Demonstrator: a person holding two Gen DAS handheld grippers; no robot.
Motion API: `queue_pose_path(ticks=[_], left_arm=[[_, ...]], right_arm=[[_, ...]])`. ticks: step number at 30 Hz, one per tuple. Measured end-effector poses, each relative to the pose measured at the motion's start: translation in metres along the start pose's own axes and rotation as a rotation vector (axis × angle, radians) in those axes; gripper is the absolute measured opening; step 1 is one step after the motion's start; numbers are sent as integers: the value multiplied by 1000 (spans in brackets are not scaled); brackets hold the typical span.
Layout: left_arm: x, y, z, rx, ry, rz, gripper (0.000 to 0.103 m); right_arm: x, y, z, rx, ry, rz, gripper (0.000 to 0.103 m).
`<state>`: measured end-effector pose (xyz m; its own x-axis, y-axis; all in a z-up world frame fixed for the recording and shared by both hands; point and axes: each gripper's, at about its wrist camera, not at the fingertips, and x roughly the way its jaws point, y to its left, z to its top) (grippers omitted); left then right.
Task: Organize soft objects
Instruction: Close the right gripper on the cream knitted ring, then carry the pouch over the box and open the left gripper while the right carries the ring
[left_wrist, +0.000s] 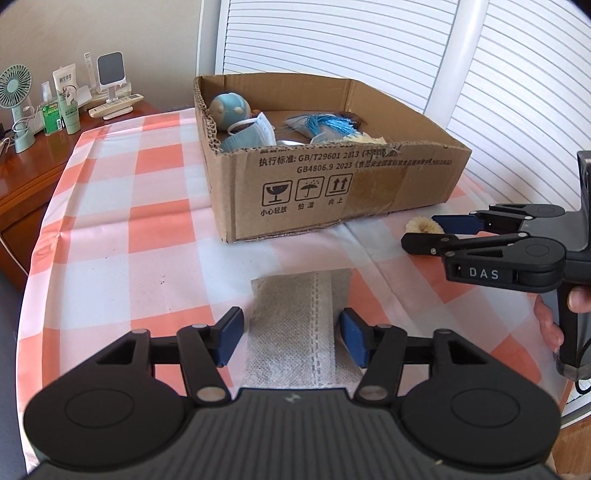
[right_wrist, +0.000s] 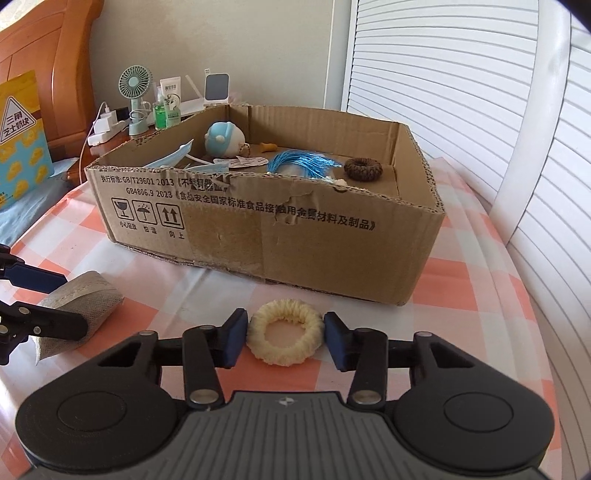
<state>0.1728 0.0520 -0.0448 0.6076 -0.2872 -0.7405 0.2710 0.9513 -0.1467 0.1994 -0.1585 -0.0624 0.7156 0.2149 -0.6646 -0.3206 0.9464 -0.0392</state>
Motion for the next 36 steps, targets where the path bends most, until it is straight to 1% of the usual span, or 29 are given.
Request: queue_pose_path(ticks=[5,7,8,9,15,17,26,36], left_arm=[[1,-5,0,15,-1,15,60],[1,-6,0,10,-2,17,58],[1,-6,0,9,-3,17,55],[1,-6,0,12,-4,20,49],[-2,-7,0,23,-10,22,39],[-4,-8,0,27,-11,21,37],[-14,-11,2,67,0,4,33],[-38,-12,7,86,5,-44,32]], right_arm=[[-1,2,-1,-5,-2,-12,49],[-2,3,-2,-7,-1,-14,48],[-3,4,-2,-9,0,-13,48],[-4,5,-2,-10,0,-13,48],[-10,3,-4,-10,0,-15,48],[-14,3,-4,-10,-4,-14,48],[-34,2,-5,-21,-25,-11,48],[-58,1,-4,-38,-47,2,48]])
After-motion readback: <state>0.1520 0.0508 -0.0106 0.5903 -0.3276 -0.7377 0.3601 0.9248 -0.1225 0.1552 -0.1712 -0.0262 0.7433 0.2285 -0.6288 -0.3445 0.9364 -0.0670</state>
